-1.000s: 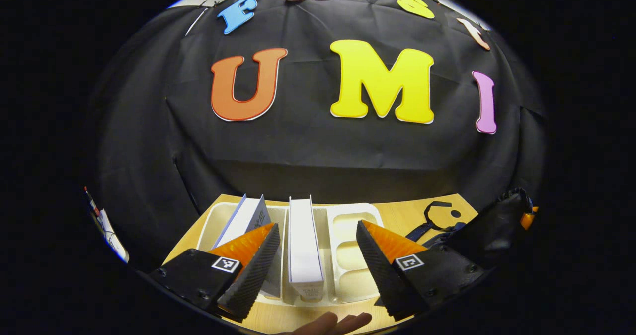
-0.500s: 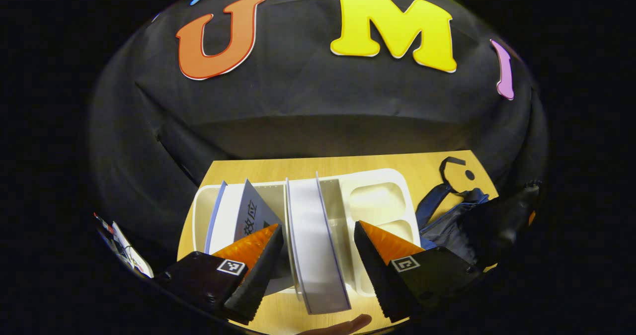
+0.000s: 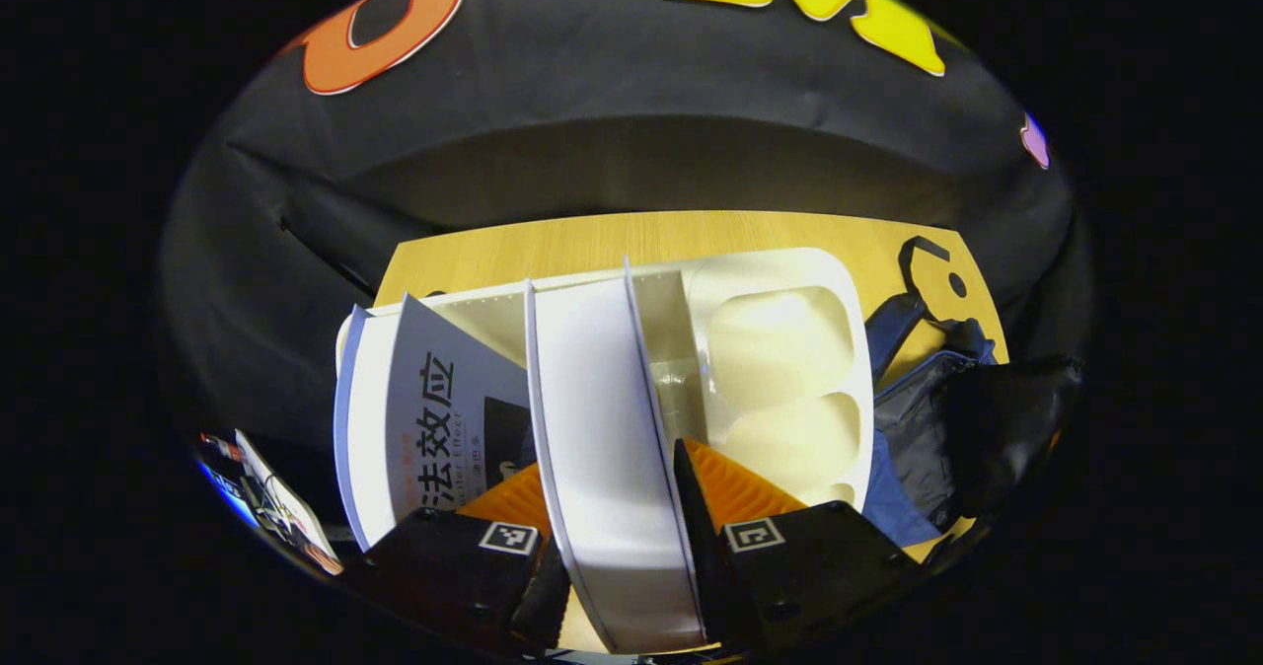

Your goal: Open the schoolbag, grab two books from the bookshelf and put them into the schoolbag.

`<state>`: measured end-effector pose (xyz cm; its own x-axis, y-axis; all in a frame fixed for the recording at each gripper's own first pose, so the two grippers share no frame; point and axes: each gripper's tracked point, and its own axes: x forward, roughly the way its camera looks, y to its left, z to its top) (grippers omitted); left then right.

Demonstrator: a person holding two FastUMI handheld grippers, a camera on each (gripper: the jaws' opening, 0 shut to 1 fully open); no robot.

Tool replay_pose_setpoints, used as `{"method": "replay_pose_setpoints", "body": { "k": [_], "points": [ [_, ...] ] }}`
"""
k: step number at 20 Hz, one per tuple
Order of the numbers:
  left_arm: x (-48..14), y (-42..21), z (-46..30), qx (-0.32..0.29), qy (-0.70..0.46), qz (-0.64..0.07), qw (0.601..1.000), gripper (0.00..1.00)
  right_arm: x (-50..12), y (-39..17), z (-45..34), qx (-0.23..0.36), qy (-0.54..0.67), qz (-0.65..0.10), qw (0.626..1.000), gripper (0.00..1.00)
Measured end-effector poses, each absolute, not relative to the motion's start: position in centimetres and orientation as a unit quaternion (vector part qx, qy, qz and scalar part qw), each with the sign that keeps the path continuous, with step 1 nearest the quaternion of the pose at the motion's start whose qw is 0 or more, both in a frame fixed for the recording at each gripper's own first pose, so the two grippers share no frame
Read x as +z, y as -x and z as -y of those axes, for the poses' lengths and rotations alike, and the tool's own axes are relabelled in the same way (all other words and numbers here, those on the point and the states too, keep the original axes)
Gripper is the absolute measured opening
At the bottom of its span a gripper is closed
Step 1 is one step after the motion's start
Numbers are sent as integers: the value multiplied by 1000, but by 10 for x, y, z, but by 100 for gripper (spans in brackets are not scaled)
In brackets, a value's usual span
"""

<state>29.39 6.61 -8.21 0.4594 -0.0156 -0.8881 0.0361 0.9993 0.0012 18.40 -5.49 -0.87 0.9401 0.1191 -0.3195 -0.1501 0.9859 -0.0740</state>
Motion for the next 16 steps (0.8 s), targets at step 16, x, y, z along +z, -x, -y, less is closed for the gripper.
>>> {"method": "replay_pose_setpoints", "body": {
  "k": [16],
  "points": [
    [-50,-237,-52,-1,2,-455,890,48,-22,-182,50,70,45,-162,983,0]
  ]
}}
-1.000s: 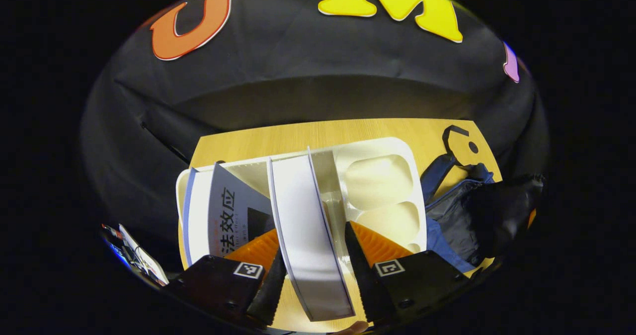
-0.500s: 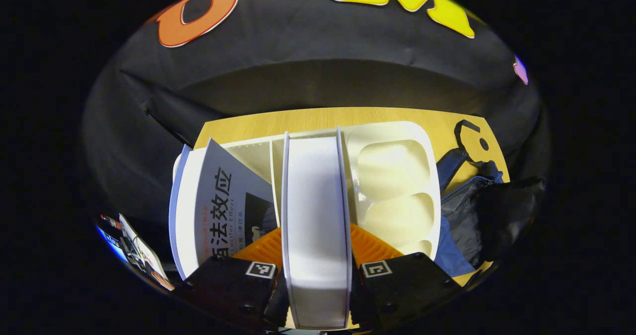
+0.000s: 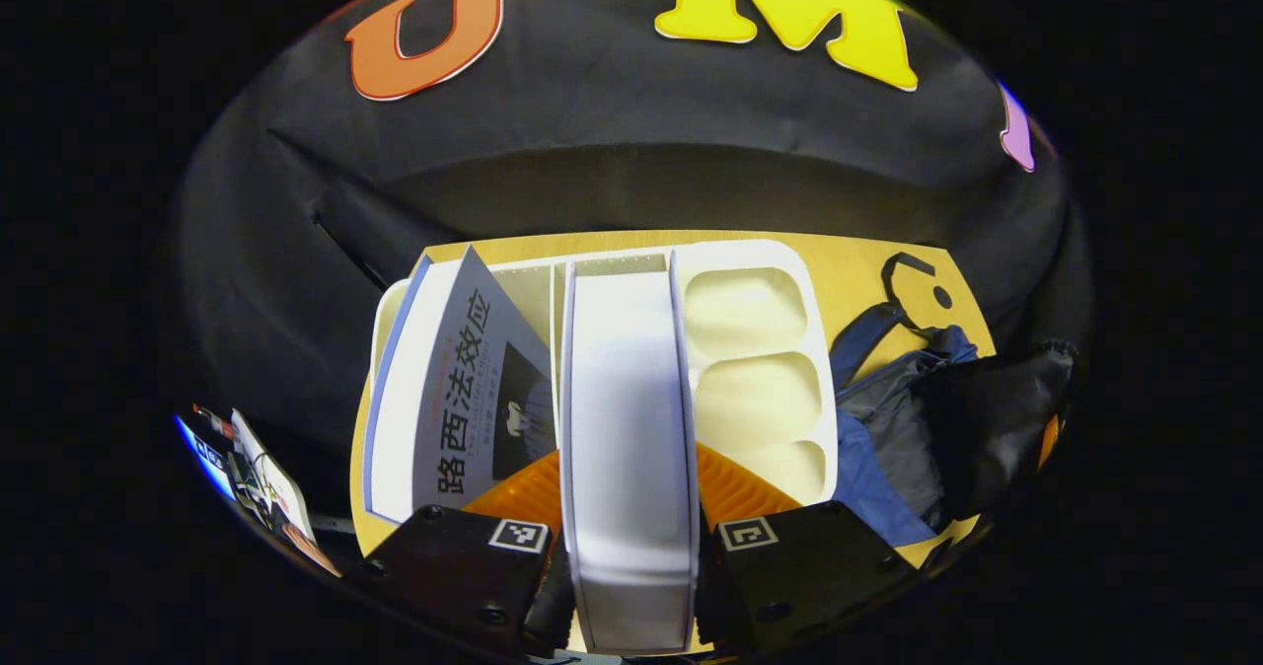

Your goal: Open the schoolbag, grab two books from the bookshelf and put them into the schoolbag.

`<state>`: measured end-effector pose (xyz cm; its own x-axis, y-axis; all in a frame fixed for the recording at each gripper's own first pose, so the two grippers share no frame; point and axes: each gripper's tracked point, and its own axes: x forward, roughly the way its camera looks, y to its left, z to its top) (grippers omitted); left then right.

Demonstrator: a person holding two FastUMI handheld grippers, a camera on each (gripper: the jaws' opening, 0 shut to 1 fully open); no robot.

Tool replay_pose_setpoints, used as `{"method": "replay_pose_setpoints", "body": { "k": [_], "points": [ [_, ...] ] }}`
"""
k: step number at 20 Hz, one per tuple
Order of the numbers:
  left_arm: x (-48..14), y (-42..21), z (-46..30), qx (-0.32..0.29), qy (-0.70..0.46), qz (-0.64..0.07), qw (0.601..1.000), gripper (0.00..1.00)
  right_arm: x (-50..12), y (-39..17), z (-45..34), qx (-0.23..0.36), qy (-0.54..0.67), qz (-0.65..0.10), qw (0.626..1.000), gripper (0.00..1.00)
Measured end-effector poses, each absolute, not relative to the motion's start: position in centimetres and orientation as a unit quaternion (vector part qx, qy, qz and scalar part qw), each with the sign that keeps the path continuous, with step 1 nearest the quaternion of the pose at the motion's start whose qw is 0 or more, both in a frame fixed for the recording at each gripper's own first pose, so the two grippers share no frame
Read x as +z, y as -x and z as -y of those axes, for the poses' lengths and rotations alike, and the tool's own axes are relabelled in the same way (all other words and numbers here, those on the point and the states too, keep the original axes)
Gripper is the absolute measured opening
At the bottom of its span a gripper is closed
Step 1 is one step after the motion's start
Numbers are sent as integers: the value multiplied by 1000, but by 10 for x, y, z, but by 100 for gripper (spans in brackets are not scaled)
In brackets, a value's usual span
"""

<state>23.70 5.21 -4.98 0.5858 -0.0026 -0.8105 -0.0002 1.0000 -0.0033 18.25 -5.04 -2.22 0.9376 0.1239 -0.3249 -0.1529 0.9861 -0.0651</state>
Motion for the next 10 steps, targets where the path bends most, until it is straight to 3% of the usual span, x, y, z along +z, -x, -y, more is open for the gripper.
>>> {"method": "replay_pose_setpoints", "body": {
  "k": [10],
  "points": [
    [-31,-144,-59,-18,35,-416,908,48,-37,-180,55,61,17,-170,983,0]
  ]
}}
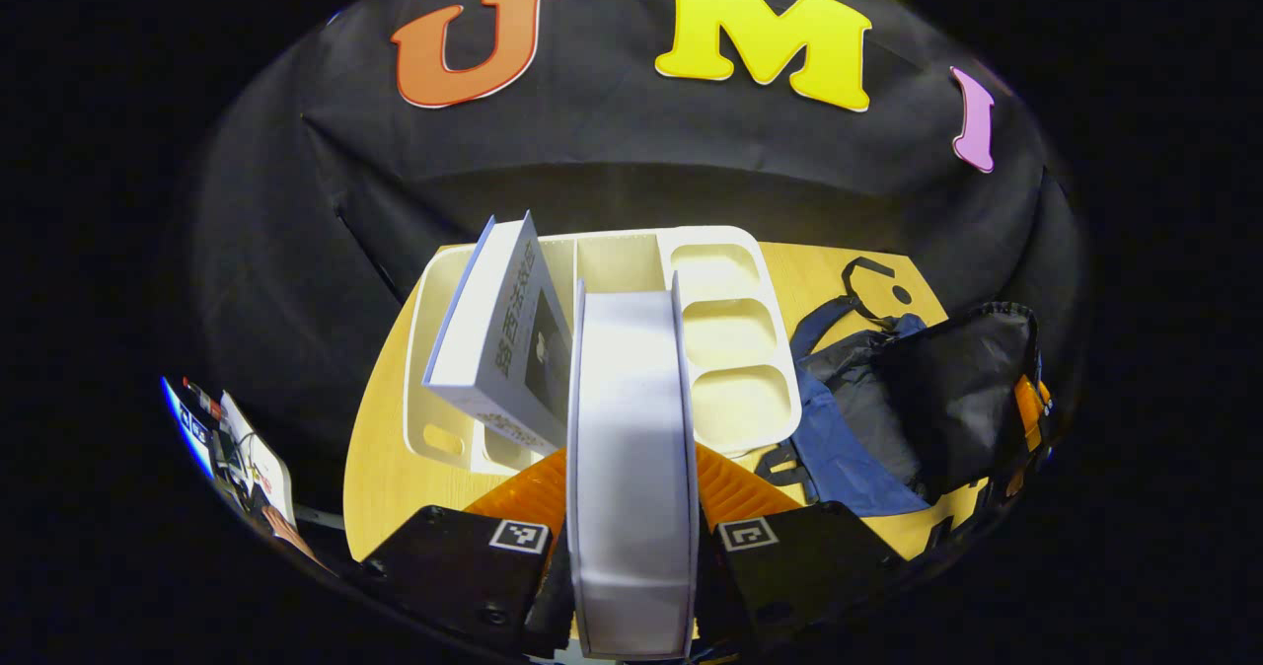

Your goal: Open the schoolbag, grab two books from the bookshelf and put them into the schoolbag.

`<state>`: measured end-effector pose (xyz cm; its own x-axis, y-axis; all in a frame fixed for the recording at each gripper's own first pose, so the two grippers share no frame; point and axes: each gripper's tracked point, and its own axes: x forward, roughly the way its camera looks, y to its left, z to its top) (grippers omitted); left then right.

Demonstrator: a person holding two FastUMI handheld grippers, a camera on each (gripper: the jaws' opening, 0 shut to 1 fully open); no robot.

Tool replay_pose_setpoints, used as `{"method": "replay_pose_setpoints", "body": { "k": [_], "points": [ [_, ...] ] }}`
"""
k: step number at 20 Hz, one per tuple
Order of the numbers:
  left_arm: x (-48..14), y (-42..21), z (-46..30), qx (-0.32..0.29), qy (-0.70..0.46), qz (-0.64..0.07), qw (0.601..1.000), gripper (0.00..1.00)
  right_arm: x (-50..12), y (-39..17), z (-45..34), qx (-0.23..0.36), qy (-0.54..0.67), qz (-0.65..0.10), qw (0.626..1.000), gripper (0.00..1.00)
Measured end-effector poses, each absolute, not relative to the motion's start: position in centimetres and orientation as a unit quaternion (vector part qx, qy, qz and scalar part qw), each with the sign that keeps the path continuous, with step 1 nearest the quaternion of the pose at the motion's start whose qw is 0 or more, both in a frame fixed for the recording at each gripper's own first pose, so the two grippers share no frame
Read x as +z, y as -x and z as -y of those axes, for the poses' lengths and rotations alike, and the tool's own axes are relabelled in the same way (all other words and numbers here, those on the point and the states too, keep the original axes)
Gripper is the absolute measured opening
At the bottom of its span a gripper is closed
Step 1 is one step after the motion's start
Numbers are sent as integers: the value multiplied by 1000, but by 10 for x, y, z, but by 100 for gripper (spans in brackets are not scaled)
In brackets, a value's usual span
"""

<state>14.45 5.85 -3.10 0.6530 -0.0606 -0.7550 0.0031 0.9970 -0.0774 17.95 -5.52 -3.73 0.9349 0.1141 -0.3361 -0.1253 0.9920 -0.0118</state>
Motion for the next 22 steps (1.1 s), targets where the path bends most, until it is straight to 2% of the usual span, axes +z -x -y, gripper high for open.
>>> {"method": "replay_pose_setpoints", "body": {
  "k": [2,12,18,22],
  "points": [
    [-32,-127,-59,-18,68,-414,908,48,-39,-179,56,59,15,-171,983,0],
    [-44,-71,-13,-96,259,-361,891,48,-41,-185,49,56,13,-183,981,0],
    [-37,-81,53,-170,356,-325,859,48,-29,-185,48,58,20,-183,981,0],
    [-31,-117,77,-175,400,-290,851,48,-22,-192,50,61,17,-186,981,0]
  ]
}}
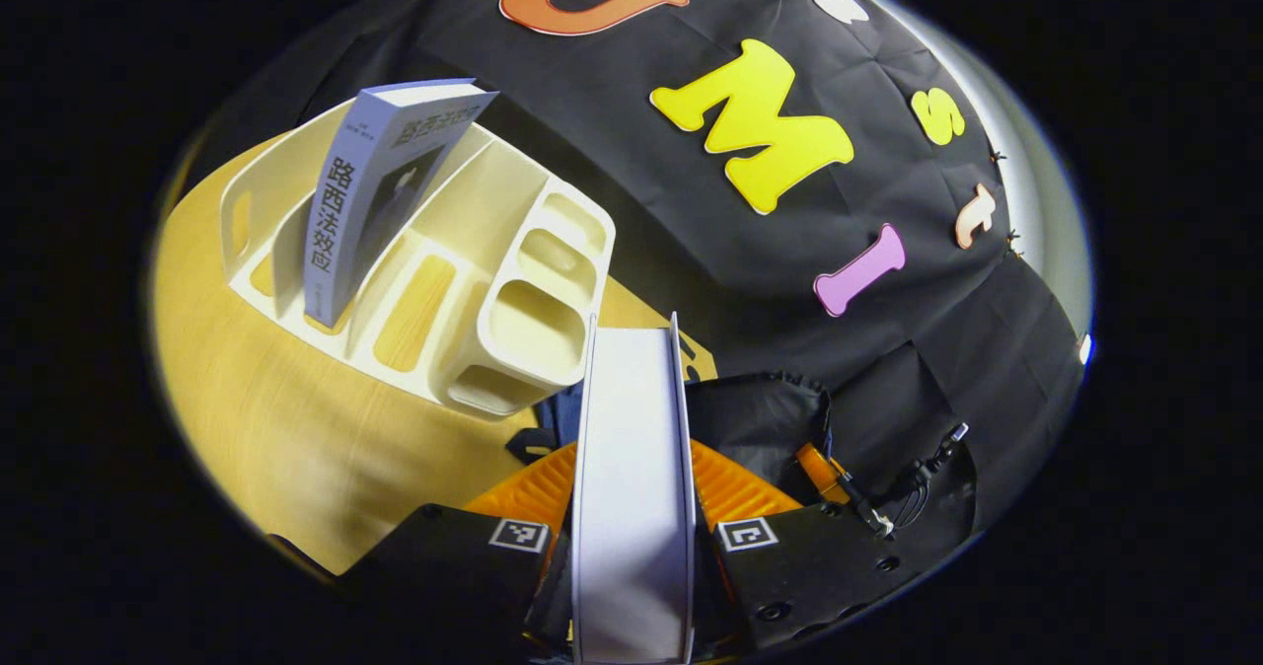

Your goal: Open the schoolbag, grab two books from the bookshelf and put them into the schoolbag.

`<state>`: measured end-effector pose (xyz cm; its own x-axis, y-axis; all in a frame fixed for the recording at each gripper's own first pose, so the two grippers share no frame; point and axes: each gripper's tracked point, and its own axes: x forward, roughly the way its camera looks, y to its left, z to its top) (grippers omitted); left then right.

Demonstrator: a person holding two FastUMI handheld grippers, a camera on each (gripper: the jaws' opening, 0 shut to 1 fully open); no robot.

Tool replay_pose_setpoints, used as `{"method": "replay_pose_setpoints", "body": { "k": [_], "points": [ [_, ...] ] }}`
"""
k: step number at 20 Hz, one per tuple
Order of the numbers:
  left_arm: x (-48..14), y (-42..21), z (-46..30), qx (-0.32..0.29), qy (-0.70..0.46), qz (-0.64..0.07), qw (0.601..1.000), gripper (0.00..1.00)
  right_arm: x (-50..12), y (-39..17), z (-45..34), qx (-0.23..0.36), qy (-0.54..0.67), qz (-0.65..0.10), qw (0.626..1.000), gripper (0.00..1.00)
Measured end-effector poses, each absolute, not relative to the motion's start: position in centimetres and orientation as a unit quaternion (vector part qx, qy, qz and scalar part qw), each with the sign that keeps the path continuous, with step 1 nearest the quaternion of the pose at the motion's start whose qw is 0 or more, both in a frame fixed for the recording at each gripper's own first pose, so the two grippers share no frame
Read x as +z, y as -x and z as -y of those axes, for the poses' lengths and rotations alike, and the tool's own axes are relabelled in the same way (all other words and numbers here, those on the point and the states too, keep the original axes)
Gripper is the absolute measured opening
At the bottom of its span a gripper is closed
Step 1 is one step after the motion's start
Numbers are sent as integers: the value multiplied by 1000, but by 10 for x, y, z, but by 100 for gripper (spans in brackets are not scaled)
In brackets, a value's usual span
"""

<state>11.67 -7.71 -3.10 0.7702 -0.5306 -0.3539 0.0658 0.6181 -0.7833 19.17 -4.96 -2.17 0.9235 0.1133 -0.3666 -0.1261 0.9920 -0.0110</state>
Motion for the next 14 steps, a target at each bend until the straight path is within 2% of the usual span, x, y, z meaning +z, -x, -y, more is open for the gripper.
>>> {"method": "replay_pose_setpoints", "body": {
  "k": [14],
  "points": [
    [-71,-221,210,-152,505,-277,803,48,8,-209,66,65,3,-168,984,0]
  ]
}}
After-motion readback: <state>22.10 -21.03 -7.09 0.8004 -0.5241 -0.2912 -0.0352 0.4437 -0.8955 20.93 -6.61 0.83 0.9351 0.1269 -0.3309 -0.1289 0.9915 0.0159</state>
